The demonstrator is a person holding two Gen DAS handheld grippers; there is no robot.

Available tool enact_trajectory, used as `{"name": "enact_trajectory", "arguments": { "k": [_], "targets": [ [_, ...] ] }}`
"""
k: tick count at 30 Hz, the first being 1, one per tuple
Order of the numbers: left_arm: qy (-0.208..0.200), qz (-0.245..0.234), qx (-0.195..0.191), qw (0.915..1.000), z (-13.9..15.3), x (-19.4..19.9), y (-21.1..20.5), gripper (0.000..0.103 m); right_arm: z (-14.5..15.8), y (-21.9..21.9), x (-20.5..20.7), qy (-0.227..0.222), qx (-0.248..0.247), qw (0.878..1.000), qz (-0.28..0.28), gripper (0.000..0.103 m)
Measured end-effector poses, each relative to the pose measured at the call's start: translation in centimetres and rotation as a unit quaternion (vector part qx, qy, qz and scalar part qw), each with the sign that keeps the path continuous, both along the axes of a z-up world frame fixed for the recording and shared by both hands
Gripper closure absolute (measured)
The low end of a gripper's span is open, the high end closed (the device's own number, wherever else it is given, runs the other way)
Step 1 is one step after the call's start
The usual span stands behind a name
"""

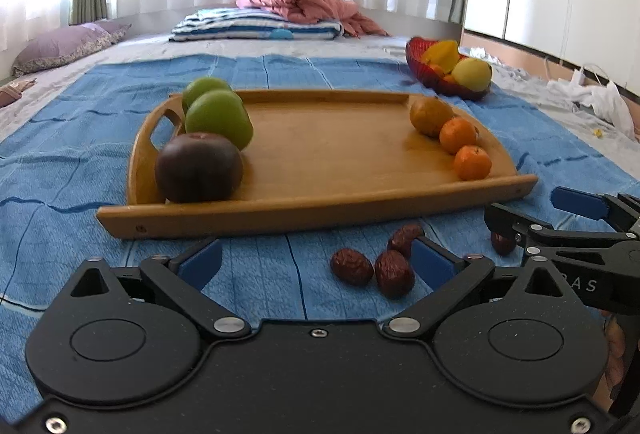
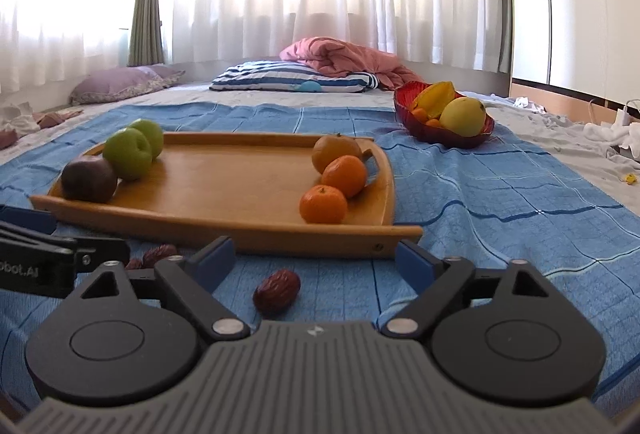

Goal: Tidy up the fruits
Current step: 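Close the left gripper on a red date while the right closes on another date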

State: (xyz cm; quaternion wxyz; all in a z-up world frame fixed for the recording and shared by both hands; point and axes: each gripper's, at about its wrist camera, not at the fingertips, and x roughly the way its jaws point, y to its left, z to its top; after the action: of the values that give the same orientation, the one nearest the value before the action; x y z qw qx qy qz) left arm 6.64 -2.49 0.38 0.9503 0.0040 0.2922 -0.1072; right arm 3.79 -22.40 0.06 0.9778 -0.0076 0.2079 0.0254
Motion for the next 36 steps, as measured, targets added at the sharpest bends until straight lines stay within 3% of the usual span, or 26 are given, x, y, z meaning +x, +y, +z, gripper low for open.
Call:
{"name": "enact_trajectory", "arguments": {
  "k": [5, 8, 10, 16, 21, 36],
  "targets": [
    [0.010, -0.016, -0.003, 0.9998, -0.1, -0.2, -0.4, 0.021, -0.6, 0.1, -0.5, 0.004, 0.007, 1.000, 0.009, 0.027],
    [0.015, -0.026, 0.004, 0.9996, -0.1, -0.3, -1.0, 0.040, -0.9, 0.4, -0.8, 0.002, 0.004, 1.000, 0.012, 0.038],
    [0.020, -0.026, 0.012, 0.9994, -0.3, -0.5, -1.4, 0.058, -1.0, 0.6, -1.0, 0.000, 0.005, 1.000, 0.014, 0.044],
    [0.011, -0.021, 0.024, 0.9994, -0.4, -0.9, -2.3, 0.070, -1.3, 0.9, -1.3, 0.002, 0.005, 1.000, 0.014, 0.060],
    [0.013, -0.006, 0.018, 0.9997, -0.3, -0.6, -2.0, 0.074, -1.6, 1.2, -1.4, 0.005, -0.004, 1.000, 0.013, 0.072],
    [0.007, 0.005, 0.026, 0.9996, -0.9, -0.4, -3.1, 0.069, -2.1, 1.5, -0.8, 0.006, -0.008, 1.000, 0.009, 0.075]
  ]
}}
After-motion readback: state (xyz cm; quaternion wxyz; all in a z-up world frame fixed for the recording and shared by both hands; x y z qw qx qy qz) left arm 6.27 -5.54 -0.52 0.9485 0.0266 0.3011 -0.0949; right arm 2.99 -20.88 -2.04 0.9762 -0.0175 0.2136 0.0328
